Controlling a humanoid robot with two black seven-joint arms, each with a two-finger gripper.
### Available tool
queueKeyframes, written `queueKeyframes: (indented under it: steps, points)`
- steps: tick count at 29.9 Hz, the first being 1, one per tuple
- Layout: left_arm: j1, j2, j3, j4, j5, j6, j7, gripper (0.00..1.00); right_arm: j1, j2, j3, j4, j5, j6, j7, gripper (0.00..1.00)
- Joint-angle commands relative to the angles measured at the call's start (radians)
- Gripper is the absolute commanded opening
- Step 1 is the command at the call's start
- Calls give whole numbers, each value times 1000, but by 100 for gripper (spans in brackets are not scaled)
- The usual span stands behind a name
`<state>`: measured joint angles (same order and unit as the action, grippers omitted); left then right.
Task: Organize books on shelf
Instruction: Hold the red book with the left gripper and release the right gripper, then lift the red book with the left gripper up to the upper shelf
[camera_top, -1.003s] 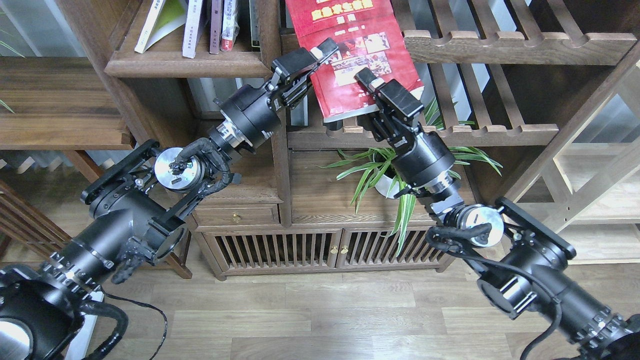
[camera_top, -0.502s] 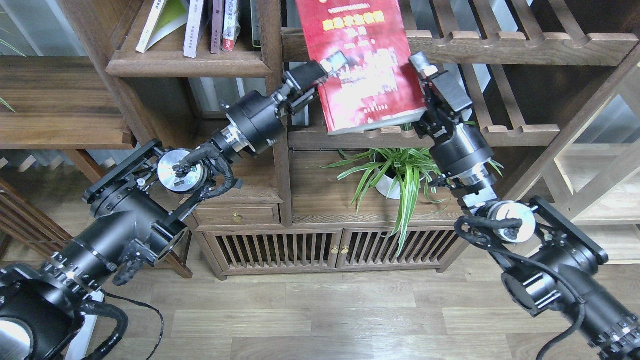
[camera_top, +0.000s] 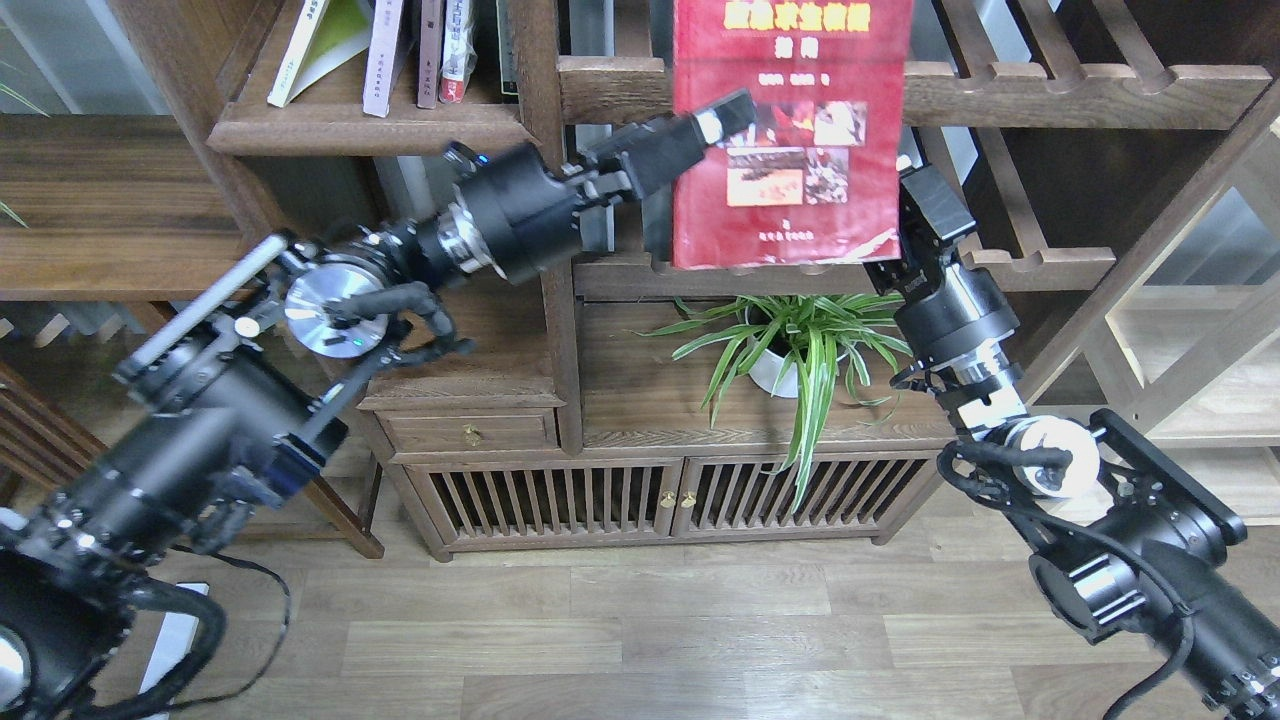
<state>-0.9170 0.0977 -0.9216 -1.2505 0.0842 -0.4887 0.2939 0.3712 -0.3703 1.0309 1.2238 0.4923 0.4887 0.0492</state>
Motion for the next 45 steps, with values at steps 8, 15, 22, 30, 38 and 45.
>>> queueKeyframes:
  steps: [8, 15, 22, 30, 38, 45]
  points:
    - [17, 99, -209, -196, 262, 0, -7, 0, 0, -16, 5, -15, -6, 0, -5, 66]
    - [84, 97, -373, -299, 399, 0, -6, 0, 0, -51, -9, -17, -8, 0, -6, 66]
    - [273, 62, -546, -486, 477, 0, -16, 0, -1, -75, -5, -18, -21, 0, -6, 66]
    - [313, -4, -717, -524, 551, 0, -16, 0, -1, -99, -9, -29, -32, 0, -6, 66]
    - [319, -6, -847, -524, 637, 0, -15, 0, -1, -108, -8, -32, -37, 0, -6, 66]
    - [346, -3, -922, -524, 706, 0, -15, 0, 0, -108, -6, -44, -38, 0, -6, 66]
